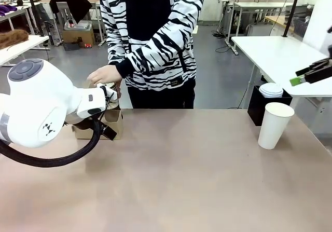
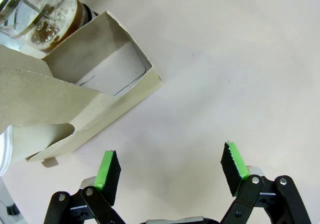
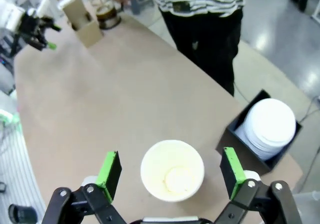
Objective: Pour a drink into a cup and package it in a carrier.
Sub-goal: Pick up the 600 ml Paper Cup and place it in the middle top area of the table.
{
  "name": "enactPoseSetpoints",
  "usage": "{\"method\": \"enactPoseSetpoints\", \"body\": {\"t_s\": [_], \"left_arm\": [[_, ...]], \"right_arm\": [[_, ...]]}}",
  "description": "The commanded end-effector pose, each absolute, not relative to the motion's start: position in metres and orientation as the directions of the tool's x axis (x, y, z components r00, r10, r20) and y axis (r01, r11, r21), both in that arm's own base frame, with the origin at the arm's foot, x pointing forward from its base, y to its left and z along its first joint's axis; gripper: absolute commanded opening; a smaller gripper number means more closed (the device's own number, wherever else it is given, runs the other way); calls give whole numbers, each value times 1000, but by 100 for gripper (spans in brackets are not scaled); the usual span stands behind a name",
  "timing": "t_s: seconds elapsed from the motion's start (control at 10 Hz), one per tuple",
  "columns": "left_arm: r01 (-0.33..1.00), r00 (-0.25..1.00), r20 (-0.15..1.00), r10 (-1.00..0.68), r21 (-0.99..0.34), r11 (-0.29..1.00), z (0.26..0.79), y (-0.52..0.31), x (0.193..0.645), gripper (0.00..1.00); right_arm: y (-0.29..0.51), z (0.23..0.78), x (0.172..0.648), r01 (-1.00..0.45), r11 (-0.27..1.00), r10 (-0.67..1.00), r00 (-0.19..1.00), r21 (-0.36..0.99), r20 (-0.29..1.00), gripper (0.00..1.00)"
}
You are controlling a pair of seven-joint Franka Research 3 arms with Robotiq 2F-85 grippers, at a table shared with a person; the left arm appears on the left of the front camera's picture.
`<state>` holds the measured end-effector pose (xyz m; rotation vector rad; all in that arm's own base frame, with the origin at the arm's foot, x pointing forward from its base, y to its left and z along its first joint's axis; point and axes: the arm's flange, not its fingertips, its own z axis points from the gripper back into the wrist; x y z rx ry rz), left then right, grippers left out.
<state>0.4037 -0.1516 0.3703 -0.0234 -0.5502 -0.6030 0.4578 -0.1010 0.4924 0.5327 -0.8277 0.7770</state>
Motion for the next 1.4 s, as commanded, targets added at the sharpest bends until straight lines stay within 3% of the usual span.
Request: {"method": "enactPoseSetpoints", "body": {"t_s": [0.0, 0.5, 1.0, 1.2, 1.3], "left_arm": [[545, 684, 498, -532, 135, 827, 370, -152, 403, 100], [545, 684, 498, -532, 135, 827, 370, -152, 403, 100], [545, 684, 498, -532, 135, 827, 370, -152, 403, 100], [545, 684, 498, -532, 135, 827, 370, -152, 403, 100], [545, 684, 498, -532, 135, 827, 370, -152, 403, 100]], "right_arm": [[-158, 455, 465, -838, 523, 247, 327, 159, 912, 100], [-202, 351, 454, -869, 469, -21, 169, 159, 985, 100], [-179, 297, 442, -888, 457, 29, 76, 54, 997, 100], [-173, 303, 444, -902, 413, 113, 184, 122, 976, 100], [-180, 298, 446, -887, 453, 31, 115, 88, 993, 100]]}}
